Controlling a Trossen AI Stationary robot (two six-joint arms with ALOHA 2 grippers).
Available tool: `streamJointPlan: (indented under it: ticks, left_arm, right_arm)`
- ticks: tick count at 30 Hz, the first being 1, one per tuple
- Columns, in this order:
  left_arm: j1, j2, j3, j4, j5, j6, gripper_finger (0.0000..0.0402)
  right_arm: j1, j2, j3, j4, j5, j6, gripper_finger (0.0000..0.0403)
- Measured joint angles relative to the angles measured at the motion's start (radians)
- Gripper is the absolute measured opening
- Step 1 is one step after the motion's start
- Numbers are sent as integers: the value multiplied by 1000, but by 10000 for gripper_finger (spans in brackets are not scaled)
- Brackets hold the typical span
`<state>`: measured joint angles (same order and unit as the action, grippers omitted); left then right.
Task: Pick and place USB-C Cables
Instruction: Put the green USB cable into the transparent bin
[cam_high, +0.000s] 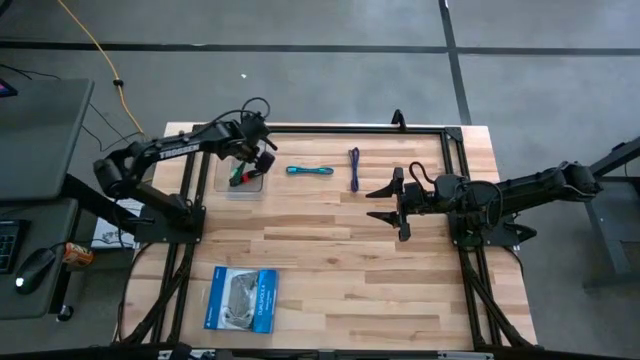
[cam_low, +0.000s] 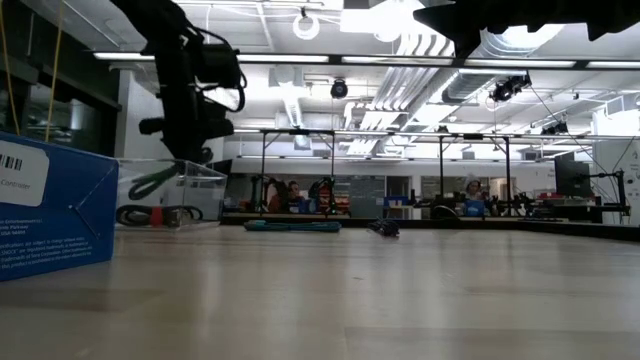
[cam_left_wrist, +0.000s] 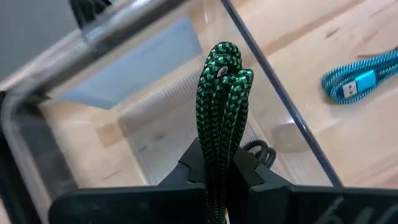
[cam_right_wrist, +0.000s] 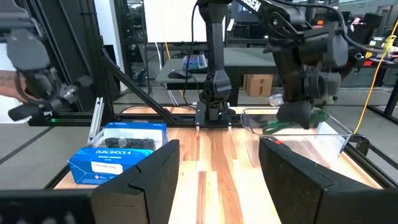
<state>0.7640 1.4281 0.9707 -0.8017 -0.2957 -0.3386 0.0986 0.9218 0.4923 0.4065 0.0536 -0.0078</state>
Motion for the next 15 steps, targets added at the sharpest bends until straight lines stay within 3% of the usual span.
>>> streamJointPlan:
  ticks: [5,15]
  left_arm:
    - [41,56,0,1,73,-9,0]
    - [85,171,0,1,119,-10,0]
  right_arm:
    - [0,0,0,0,0,0,211]
    - [0,0,0,0,0,0,211]
